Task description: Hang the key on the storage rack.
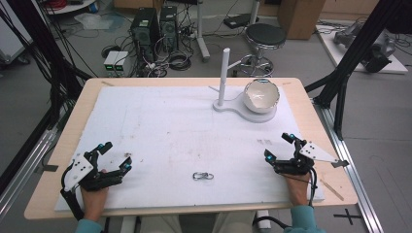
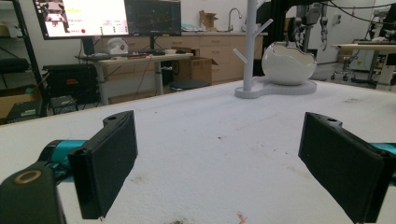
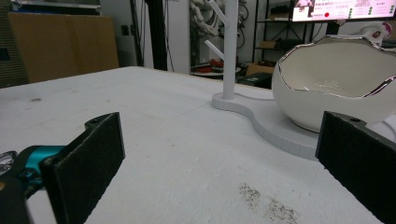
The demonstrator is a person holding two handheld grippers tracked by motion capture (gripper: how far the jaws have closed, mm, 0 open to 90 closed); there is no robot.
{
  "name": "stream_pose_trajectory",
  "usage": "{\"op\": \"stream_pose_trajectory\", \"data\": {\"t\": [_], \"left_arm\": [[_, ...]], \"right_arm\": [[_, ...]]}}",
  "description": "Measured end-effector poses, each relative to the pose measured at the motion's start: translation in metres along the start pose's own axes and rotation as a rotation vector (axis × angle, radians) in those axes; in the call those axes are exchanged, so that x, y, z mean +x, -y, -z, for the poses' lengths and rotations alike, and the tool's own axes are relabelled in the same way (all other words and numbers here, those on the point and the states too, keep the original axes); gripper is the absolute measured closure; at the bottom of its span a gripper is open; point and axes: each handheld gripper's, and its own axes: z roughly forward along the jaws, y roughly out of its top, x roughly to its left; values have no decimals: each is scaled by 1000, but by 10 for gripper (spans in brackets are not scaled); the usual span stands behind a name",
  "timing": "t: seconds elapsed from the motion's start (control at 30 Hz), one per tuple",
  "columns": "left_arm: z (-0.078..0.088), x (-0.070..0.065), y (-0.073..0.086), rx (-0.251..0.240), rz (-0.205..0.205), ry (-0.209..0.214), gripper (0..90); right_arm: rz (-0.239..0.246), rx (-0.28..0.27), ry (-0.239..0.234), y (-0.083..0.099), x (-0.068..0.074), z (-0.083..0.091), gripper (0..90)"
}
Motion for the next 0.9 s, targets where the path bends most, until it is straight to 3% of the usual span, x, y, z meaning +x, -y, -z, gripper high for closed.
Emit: {"op": "stream_pose_trajectory", "data": {"t": [0.57,0.7,0.83,0.9], "left_arm": [[0,1,0,-4,7,0,121],[0,1,0,-4,8,1,121],[0,1,0,-4,12,0,121],[0,1,0,-3,15,-2,121]], "right_arm": [[-2,7,19,-3,0,0,5],[0,-17,4,-16,0,4,5],[23,15,-41,-37,3,4,5],[46,21,-88,-55,7,1,5]]}}
